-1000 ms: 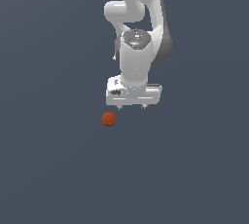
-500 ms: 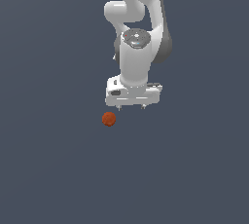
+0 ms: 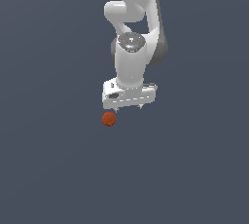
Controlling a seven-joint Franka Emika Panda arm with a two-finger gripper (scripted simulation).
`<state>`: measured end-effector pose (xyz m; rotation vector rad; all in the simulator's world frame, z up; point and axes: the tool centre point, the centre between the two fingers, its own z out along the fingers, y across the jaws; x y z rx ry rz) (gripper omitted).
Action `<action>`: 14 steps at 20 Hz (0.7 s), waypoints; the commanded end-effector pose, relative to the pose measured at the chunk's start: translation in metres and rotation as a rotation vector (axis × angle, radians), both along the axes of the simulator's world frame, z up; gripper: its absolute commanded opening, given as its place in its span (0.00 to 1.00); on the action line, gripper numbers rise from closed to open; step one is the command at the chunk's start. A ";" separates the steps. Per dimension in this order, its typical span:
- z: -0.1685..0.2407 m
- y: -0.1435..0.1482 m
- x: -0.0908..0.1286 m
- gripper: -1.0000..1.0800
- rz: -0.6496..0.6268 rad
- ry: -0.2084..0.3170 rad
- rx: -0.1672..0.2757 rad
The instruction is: Pick up the object and move it to a goal position.
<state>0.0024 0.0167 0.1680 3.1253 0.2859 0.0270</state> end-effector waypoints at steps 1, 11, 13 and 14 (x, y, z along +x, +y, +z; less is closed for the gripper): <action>-0.003 -0.005 -0.001 0.96 0.045 0.001 -0.002; -0.020 -0.029 -0.005 0.96 0.272 0.007 -0.008; -0.024 -0.033 -0.006 0.96 0.318 0.008 -0.009; -0.025 -0.036 -0.006 0.96 0.342 0.009 -0.009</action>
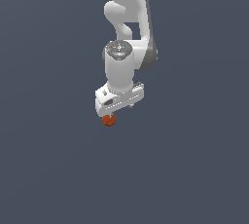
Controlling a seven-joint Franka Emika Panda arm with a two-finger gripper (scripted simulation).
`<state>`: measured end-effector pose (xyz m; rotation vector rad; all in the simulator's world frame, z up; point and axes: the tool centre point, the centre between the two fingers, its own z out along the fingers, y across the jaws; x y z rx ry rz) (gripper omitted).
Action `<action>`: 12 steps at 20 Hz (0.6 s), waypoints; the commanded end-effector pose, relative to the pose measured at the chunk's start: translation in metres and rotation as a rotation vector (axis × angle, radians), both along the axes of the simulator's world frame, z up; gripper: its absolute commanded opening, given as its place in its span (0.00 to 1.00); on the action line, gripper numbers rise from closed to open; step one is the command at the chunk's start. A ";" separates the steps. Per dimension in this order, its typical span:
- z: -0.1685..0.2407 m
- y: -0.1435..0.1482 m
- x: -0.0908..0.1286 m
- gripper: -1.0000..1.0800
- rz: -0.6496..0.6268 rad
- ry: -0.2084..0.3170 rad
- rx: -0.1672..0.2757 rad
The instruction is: Pick up the object and move it to a goal position.
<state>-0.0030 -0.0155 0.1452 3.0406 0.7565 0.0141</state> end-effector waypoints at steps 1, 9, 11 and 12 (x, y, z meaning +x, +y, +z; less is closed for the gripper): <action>-0.004 -0.006 -0.001 0.96 0.060 0.001 -0.001; -0.018 -0.024 -0.006 0.96 0.245 0.006 -0.002; -0.021 -0.029 -0.007 0.96 0.292 0.007 -0.002; -0.022 -0.031 -0.008 0.96 0.315 0.008 -0.002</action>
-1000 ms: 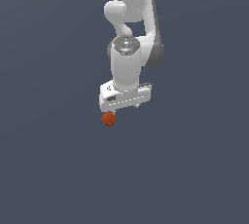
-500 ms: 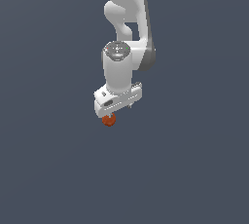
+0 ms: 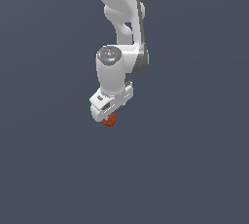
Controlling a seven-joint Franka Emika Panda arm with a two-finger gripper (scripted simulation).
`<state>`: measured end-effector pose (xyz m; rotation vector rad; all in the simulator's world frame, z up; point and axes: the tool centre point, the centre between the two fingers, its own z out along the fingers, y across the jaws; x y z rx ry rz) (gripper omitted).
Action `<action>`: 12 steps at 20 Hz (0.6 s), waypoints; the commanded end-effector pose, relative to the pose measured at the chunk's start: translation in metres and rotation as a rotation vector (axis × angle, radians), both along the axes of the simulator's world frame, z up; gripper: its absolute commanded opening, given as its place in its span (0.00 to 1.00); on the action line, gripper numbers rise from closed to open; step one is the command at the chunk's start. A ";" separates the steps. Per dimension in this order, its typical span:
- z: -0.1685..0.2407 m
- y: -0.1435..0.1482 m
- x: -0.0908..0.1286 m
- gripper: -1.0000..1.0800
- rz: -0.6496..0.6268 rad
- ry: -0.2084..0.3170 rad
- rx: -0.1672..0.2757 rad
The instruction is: Pick up the object and move it to a goal position.
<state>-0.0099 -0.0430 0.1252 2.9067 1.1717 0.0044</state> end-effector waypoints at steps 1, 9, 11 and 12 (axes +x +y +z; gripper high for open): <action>-0.004 -0.006 -0.002 0.96 0.060 0.001 0.000; -0.017 -0.022 -0.007 0.96 0.242 0.005 0.002; -0.019 -0.026 -0.009 0.96 0.280 0.005 0.002; -0.020 -0.027 -0.009 0.96 0.297 0.005 0.003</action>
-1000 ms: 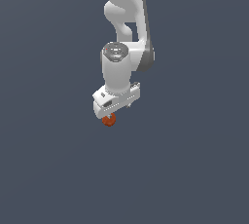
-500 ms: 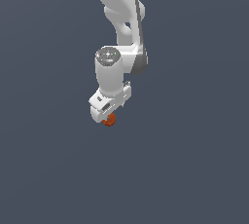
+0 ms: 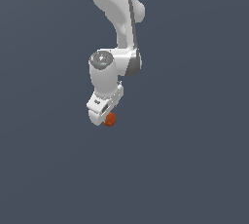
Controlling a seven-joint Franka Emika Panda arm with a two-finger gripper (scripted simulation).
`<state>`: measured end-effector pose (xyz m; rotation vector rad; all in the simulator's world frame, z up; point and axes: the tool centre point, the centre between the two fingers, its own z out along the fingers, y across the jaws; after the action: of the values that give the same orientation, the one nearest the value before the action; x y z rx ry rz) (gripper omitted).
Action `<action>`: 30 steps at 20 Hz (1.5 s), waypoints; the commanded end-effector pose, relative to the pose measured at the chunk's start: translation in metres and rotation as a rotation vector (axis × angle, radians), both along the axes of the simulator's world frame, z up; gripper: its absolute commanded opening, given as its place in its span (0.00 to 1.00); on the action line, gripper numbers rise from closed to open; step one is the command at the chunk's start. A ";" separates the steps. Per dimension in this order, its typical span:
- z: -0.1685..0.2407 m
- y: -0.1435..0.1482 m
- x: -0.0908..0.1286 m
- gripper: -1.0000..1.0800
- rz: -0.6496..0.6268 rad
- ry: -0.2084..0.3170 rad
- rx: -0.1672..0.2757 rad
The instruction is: Pick up the object and move it to a goal position.
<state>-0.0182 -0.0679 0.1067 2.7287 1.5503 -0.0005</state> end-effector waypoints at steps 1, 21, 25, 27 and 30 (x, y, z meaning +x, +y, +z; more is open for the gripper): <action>-0.003 -0.004 -0.001 0.96 0.046 0.000 0.001; -0.023 -0.012 -0.005 0.96 0.144 0.002 0.003; -0.044 -0.012 -0.006 0.96 0.145 0.002 0.003; -0.052 -0.012 -0.006 0.96 0.146 0.002 0.003; -0.059 -0.013 -0.006 0.96 0.146 0.002 0.003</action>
<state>-0.0245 -0.0803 0.0511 2.6120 1.7479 -0.0017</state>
